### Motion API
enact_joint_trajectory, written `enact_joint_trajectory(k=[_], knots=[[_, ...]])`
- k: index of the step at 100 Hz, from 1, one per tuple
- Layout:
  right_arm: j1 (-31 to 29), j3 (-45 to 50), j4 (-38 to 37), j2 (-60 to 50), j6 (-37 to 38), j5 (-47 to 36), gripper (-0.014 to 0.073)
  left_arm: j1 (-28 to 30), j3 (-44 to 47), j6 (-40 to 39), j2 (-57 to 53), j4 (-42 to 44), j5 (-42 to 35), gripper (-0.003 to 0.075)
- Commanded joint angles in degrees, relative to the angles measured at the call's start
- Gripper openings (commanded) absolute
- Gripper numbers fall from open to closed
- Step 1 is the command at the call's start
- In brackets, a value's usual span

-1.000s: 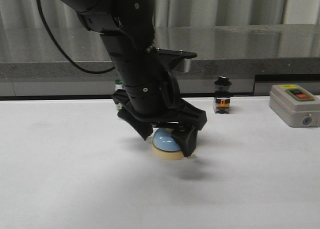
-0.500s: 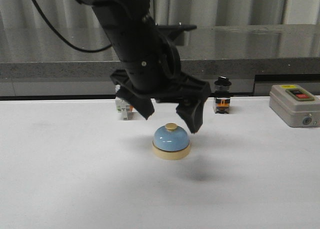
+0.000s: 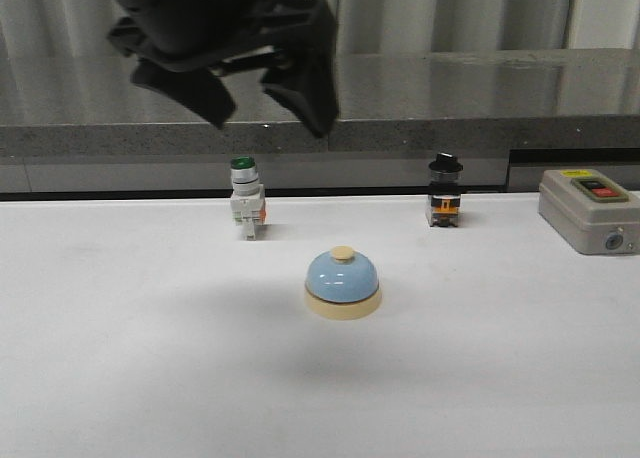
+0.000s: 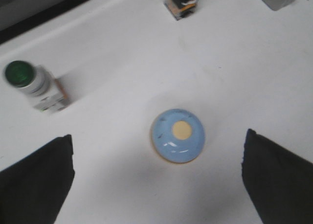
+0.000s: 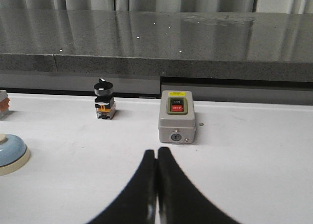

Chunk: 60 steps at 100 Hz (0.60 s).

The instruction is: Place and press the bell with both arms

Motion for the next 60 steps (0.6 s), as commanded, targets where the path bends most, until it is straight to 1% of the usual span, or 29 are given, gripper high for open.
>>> enact_joint_trajectory(k=[1, 25, 43, 60], knots=[[-0.38, -0.87, -0.33, -1.14, -0.11, -4.93, -0.0060, 3.47, 3.32, -0.99, -7.63, -0.10, -4.82, 0.0663], [-0.38, -0.87, -0.33, -1.14, -0.11, -4.93, -0.0060, 13.74, 15.53, -0.99, -21.13, -0.10, -8.21, 0.0663], [-0.38, -0.87, -0.33, -1.14, -0.11, -4.93, -0.0060, 20.68, 23.02, -0.99, -32.23, -0.10, -8.73, 0.0663], [-0.38, -0.87, -0.33, -1.14, -0.11, -4.93, -0.0060, 23.91, 28.62, -0.99, -42.98, -0.10, -8.35, 0.0663]])
